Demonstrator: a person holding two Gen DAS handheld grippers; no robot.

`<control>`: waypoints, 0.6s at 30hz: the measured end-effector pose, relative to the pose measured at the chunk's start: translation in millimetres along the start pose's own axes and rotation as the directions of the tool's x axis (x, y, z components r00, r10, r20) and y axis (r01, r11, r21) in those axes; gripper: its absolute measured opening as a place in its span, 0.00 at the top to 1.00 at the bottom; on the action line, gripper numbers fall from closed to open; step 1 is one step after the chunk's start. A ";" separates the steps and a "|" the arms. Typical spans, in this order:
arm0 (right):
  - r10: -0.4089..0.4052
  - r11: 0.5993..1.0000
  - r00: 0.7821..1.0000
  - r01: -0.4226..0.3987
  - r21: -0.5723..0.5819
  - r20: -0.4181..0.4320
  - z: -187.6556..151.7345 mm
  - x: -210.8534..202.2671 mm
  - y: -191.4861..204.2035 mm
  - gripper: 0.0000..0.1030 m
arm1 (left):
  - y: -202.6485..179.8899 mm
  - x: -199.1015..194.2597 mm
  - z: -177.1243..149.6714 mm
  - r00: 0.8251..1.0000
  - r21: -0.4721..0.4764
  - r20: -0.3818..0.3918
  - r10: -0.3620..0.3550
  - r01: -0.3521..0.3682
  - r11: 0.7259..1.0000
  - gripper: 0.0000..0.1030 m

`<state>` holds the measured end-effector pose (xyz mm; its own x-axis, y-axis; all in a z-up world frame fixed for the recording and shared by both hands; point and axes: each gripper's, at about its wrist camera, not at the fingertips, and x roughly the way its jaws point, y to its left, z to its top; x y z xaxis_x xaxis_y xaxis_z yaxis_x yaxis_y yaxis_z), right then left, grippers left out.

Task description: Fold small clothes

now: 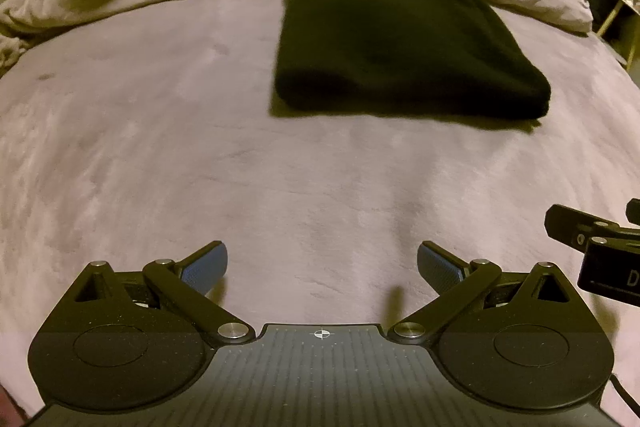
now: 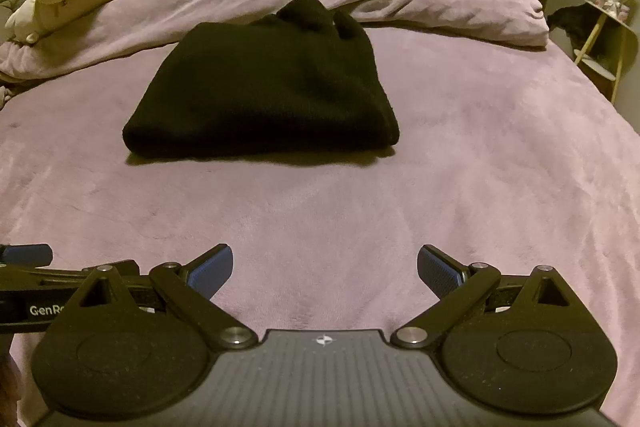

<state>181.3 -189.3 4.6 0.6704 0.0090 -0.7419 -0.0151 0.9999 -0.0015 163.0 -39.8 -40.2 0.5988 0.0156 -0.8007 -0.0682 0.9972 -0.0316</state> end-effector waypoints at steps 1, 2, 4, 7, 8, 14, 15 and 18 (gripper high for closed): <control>0.002 1.000 1.000 -0.002 0.000 0.001 0.1 -1.0 -0.2 0.04 | -0.4 -0.3 0.1 1.000 0.003 -0.001 0.001 -0.001 1.000 0.00; 0.003 1.000 1.000 -0.003 0.000 0.001 0.2 -1.6 -0.4 0.04 | -0.5 -0.7 0.2 1.000 0.004 -0.001 0.001 -0.001 1.000 0.00; 0.003 1.000 1.000 -0.003 -0.001 0.002 0.2 -2.3 -0.7 0.04 | -0.7 -2.0 0.6 1.000 0.003 0.001 -0.001 0.001 1.000 0.00; 0.005 1.000 1.000 -0.005 -0.006 0.003 0.9 -3.8 -0.5 0.04 | -0.8 -2.4 1.7 1.000 0.004 0.006 -0.001 0.001 1.000 0.00; 0.006 1.000 1.000 -0.006 -0.008 0.004 1.0 -4.1 -1.0 0.04 | -0.9 -3.0 1.9 1.000 0.005 0.010 -0.002 0.002 1.000 0.00; 0.007 1.000 1.000 -0.007 -0.013 0.003 1.8 -5.1 -1.6 0.04 | -2.8 -5.2 4.9 0.999 0.020 0.030 0.023 -0.024 1.000 0.00; 0.009 1.000 1.000 -0.009 -0.012 0.003 2.0 -5.3 -1.8 0.04 | -2.8 -5.1 5.8 0.999 0.021 0.032 0.029 -0.029 0.999 0.00; 0.011 1.000 1.000 -0.011 -0.016 0.003 1.9 -5.7 -2.7 0.04 | -2.1 -4.8 7.9 0.999 0.014 0.029 0.030 -0.030 0.999 0.00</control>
<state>178.9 -192.0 10.0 0.6722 0.0202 -0.7401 -0.0344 0.9994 -0.0040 166.6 -41.5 -31.5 0.6192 0.0472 -0.7838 -0.0750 0.9972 0.0008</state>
